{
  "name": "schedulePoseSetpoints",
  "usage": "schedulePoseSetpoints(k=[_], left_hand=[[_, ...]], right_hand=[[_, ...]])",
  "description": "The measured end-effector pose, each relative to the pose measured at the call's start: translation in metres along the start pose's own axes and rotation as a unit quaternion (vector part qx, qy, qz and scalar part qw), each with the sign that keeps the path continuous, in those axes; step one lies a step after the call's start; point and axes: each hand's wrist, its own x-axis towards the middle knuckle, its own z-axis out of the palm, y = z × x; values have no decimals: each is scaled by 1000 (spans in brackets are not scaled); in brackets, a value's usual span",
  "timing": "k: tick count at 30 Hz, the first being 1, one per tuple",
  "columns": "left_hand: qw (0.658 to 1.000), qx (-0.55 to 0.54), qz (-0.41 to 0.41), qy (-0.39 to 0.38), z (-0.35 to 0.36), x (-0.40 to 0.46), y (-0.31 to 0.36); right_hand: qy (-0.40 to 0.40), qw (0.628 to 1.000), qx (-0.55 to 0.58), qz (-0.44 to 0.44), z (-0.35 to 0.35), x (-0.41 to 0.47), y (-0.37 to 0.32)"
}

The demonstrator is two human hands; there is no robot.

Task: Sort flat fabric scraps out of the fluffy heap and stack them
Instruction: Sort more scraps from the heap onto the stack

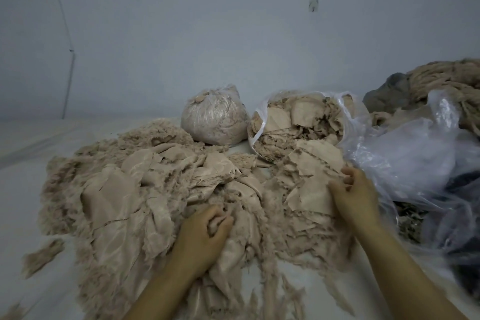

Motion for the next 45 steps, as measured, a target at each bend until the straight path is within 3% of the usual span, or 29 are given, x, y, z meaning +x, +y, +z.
schedulePoseSetpoints(k=[2, 4, 6, 8, 10, 12, 15, 19, 21, 24, 25, 28, 31, 34, 37, 41, 45], left_hand=[[998, 43, 54, -11, 2, -1, 4], [992, 62, 107, -40, 6, -1, 6], [982, 70, 148, -97, 14, 2, 12], [960, 116, 190, -170, 28, 4, 16], [938, 175, 196, -227, 41, 3, 14], [930, 210, 166, -253, 45, 0, 10], [936, 231, 155, -215, 40, -1, 2], [945, 214, 154, -194, 34, 2, -1], [954, 185, 147, -184, 36, 2, 6], [990, 39, 72, -114, 39, 4, 22], [994, -3, 37, -103, 39, 5, 27], [989, 5, 54, -135, 40, 8, 33], [980, 18, 97, -175, 42, 6, 38], [961, 11, 155, -229, 55, 4, 53], [919, 35, 244, -309, 86, 0, 75], [904, 85, 229, -351, 115, -10, 84], [903, 47, 187, -385, 95, -12, 76]], right_hand=[[21, 999, -20, -24, -3, -8, -2], [38, 993, -18, -108, -4, -20, -7], [-38, 974, -37, -222, 4, -38, -14], [-172, 944, -76, -269, 22, -55, -18], [-245, 935, -104, -236, 44, -63, -16], [-249, 935, -145, -206, 59, -66, -14], [-225, 937, -183, -194, 69, -72, -11], [-155, 972, -11, -177, 52, -72, -22], [-177, 974, 92, -112, 37, -64, -31], [-288, 922, 258, 11, 18, -58, -35], [-293, 916, 272, 19, 13, -55, -34], [-175, 958, 228, -22, 1, -34, -31], [-74, 989, 107, -65, -15, -14, -22], [-182, 974, 81, -110, -27, -17, -5], [-275, 951, 22, -136, -27, -28, 8], [-278, 958, 41, -52, -26, -21, 18], [-291, 955, 51, 28, -28, -12, 30]])
